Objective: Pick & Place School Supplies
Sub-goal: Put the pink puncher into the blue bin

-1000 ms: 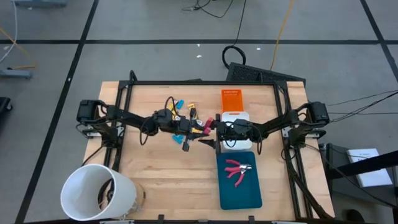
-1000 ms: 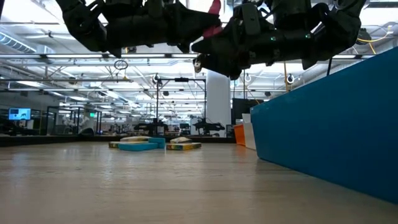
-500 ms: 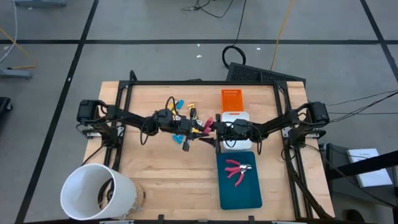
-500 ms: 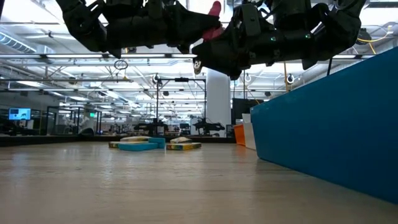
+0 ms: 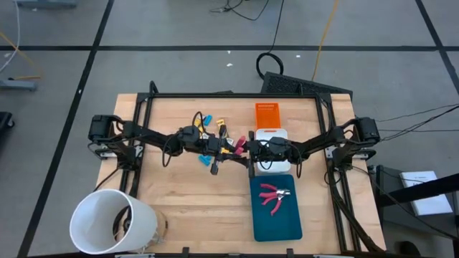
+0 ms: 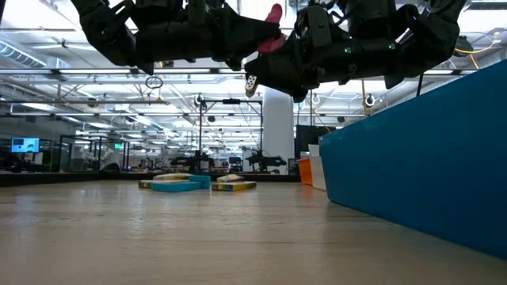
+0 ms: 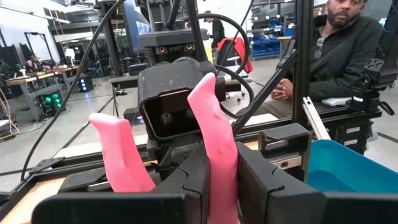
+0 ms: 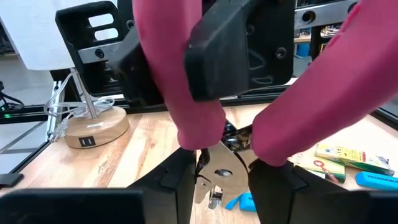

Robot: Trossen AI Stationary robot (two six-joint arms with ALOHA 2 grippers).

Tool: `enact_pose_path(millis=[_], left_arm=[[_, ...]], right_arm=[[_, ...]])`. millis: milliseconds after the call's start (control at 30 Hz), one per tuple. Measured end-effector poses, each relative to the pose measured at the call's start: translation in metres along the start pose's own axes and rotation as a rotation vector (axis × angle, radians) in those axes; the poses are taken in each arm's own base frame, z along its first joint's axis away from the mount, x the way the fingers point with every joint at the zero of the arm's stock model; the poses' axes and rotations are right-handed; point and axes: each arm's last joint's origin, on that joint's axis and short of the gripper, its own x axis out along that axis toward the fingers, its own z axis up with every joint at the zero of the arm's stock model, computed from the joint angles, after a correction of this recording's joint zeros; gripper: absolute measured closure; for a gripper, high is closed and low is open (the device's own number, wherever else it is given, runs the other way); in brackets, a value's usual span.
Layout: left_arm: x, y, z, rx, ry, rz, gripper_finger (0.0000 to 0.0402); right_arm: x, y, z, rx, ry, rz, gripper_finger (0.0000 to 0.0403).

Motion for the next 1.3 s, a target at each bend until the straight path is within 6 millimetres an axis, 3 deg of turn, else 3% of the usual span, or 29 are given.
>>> enact_pose_path(millis=[367, 800, 933, 1067, 1300], left_arm=[[-0.0001, -0.0001, -0.0006, 0.000, 0.008, -0.001, 0.0346], [-0.0002, 0.0000, -0.0012, -0.035, 0.013, 0.000, 0.0295], [-0.0003, 0.0021, -0.0011, -0.106, 0.015, 0.097, 0.0284], [-0.0004, 0.0033, -0.0013, -0.132, 0.018, 0.149, 0.0253], [-0.0004, 0.0031, -0.0010, -0.160, 0.011, 0.145, 0.0159]], right_arm=[[0.0000, 0.0000, -0.0001, -0.015, 0.001, 0.000, 0.0290], [0.0000, -0.0001, -0.0012, -0.023, 0.012, 0.000, 0.0296], [-0.0001, -0.0006, -0.0008, -0.021, 0.011, -0.008, 0.0298], [-0.0002, -0.0014, -0.0009, -0.019, 0.011, -0.020, 0.0294], [-0.0002, -0.0040, -0.0043, -0.019, 0.046, -0.018, 0.0299]])
